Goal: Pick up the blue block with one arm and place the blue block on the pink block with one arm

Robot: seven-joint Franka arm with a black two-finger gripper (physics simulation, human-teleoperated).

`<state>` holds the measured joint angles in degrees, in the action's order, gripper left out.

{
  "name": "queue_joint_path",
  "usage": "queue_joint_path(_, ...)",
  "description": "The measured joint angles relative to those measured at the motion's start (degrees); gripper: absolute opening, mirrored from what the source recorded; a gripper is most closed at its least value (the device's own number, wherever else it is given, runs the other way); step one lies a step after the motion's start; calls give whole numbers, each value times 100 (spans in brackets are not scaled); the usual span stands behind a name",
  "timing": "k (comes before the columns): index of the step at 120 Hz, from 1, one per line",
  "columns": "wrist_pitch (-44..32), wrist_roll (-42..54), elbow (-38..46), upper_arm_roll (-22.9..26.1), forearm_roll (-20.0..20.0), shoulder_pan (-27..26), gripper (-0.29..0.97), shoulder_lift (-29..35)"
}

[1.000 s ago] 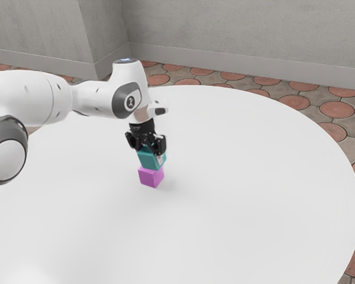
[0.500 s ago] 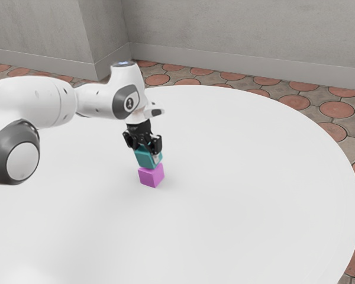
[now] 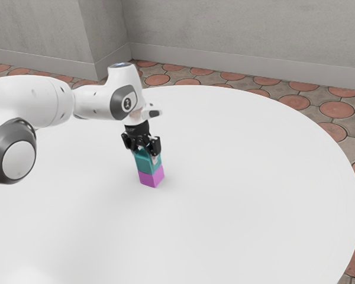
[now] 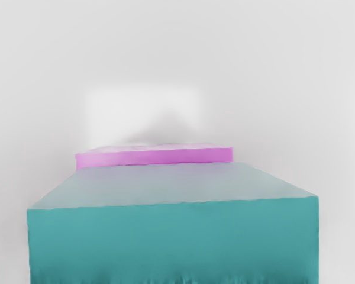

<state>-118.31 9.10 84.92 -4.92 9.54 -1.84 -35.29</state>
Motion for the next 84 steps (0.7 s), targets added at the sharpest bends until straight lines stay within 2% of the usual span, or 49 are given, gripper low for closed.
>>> queue_joint_path(18,6,44,5,-10,140,-3,57,106)
queue_joint_path(25,78,17,160,-51,11,-68,60,745)
queue_joint_path(37,517,31,454,-327,-235,-222,63,2312)
queue_joint_path(49,1037,271,500,-517,-430,-261,65,2978)
queue_joint_path(58,1427,437,917,-391,-563,-177,66,3580)
queue_joint_path(69,1745,614,1315,-294,-648,-88,67,3876)
queue_joint_path(84,1997,817,1471,-274,-697,-78,67,3958)
